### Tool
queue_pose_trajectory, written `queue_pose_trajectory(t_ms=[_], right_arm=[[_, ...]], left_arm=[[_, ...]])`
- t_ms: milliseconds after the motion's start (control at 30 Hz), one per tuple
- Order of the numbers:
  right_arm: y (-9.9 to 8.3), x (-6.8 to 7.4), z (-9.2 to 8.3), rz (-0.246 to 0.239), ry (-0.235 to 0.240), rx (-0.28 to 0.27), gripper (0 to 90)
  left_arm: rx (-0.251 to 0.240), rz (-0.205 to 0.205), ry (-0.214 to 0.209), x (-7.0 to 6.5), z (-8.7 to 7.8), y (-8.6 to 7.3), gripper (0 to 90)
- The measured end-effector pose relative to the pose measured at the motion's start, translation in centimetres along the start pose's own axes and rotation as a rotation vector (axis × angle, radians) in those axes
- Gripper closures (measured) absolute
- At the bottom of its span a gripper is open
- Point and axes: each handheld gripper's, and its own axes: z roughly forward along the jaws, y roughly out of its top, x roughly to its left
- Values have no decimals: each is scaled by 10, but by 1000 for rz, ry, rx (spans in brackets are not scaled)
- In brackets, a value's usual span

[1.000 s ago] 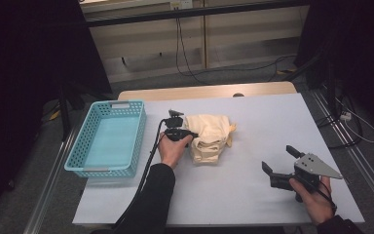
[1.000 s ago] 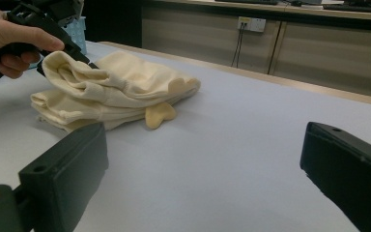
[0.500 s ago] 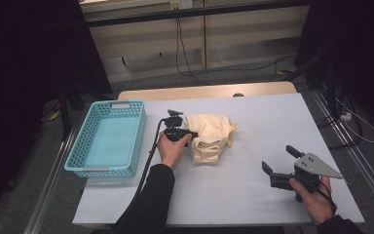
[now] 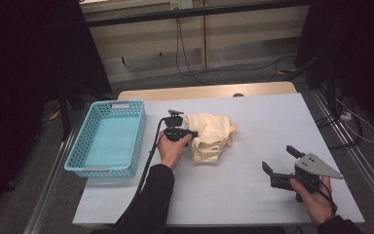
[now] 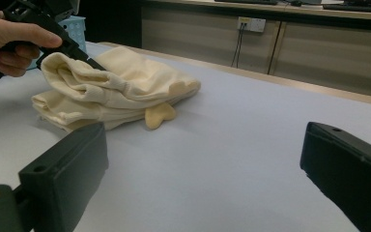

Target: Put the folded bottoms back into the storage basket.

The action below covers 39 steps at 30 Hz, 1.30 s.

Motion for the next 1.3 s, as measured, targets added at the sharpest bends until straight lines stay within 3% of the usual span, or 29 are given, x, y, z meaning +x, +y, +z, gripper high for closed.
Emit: queue_pose_trajectory(t_ms=[1000,1300], right_arm=[[0,0,0,-1,-1,-1,26],[0,0,0,-2,-1,0,26]], left_arm=[[-87,95,-8,-14,-17,5,712],[-106,144,2,-21,-21,7,713]])
